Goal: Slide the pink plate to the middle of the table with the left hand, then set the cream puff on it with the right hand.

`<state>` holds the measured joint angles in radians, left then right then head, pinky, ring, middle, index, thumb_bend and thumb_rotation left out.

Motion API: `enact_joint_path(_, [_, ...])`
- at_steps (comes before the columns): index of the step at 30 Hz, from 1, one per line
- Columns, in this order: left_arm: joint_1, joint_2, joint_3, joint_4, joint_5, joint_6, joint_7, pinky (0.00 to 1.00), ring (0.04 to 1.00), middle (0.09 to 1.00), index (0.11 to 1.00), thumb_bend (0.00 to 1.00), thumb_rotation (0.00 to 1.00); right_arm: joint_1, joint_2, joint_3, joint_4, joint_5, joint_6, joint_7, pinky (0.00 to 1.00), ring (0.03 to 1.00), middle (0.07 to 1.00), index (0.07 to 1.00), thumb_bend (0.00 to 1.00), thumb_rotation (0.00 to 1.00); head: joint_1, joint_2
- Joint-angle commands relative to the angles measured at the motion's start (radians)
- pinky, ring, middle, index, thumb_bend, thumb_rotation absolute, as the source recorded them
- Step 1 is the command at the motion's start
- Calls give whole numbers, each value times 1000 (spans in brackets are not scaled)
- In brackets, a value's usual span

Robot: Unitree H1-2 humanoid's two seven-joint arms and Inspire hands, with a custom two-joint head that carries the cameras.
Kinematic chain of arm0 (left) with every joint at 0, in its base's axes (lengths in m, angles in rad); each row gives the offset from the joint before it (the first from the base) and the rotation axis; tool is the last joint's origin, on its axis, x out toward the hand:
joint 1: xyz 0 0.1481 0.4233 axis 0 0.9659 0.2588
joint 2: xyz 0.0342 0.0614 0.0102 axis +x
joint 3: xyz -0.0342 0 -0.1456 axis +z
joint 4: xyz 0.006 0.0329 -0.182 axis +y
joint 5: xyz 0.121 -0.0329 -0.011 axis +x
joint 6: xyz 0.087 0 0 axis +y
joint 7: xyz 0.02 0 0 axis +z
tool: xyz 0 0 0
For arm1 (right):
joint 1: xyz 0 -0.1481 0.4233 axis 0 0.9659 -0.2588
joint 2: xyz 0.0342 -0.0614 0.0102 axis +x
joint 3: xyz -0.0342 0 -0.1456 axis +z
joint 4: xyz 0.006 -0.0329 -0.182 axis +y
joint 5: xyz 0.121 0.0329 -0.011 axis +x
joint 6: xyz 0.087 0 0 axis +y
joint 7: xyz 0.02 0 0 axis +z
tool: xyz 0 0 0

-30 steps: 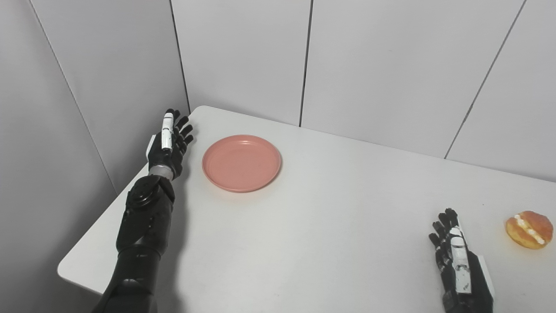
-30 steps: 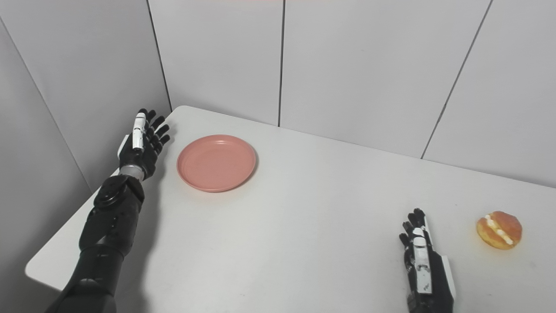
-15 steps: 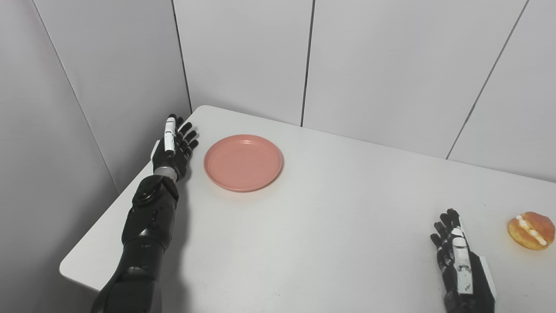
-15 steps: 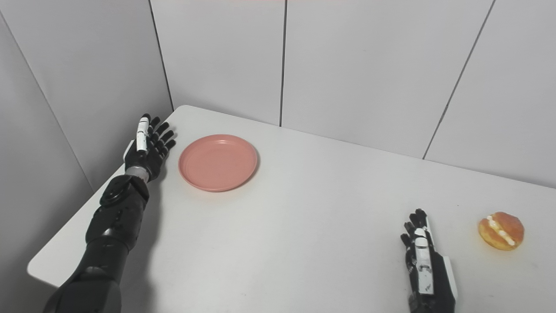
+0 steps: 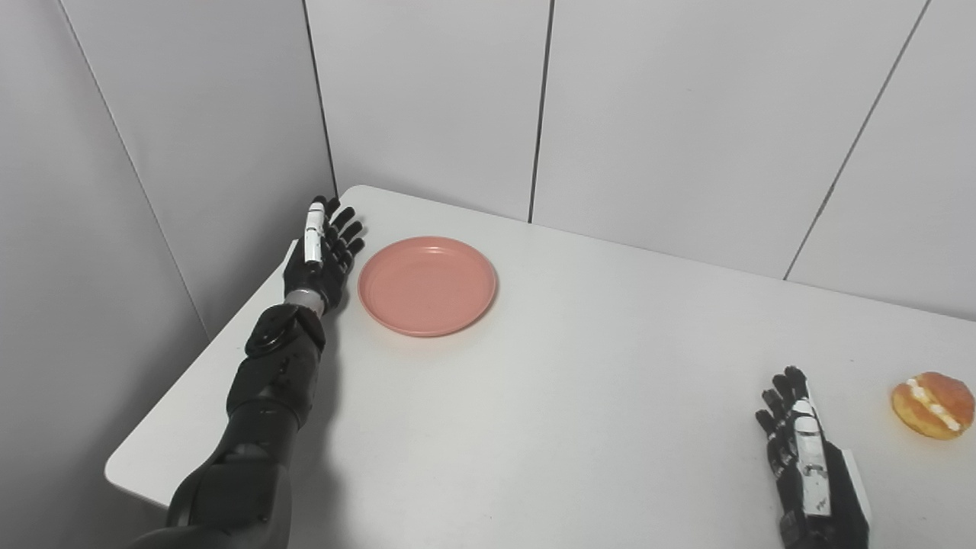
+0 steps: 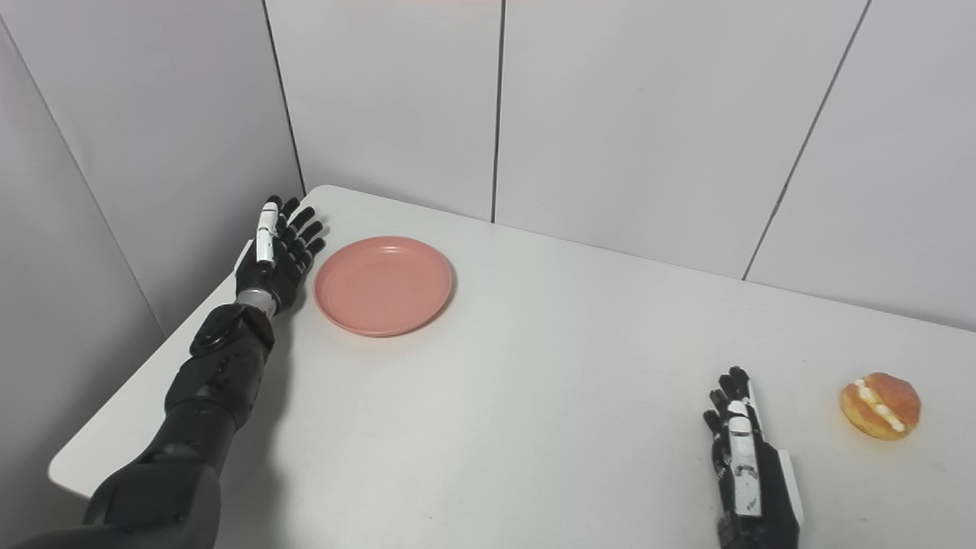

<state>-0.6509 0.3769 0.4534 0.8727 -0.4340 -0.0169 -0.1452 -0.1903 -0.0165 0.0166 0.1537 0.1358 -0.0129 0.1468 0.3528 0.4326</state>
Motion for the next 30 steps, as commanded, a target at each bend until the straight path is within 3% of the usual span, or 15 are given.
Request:
enact_joint_path(1, [-16, -3, -9, 28, -10, 15, -13, 879, 881, 889, 880, 402, 1000, 64, -4, -1, 56, -4, -4, -1, 1000, 1000, 1000, 1000, 125, 1000, 0, 0])
enact_joint_path(9, [26, -48, -44, -79, -21, 84, -25, 884, 876, 888, 883, 399, 1000, 63, 2, -3, 53, -4, -1, -3, 1000, 1000, 1000, 1000, 134, 1000, -12, 6])
enact_joint_path(15, [51, -62, -93, -125, -4, 122, -36, 807, 821, 835, 821, 366, 1000, 62, 1, -2, 61, -2, -14, 4, 1000, 1000, 1000, 1000, 141, 1000, -16, 12])
enact_joint_path(30, [81, -107, -166, -175, -9, 139, -76, 812, 819, 838, 827, 358, 1000, 61, 8, 1, 65, -11, -19, -4, 1000, 1000, 1000, 1000, 159, 1000, -39, 25])
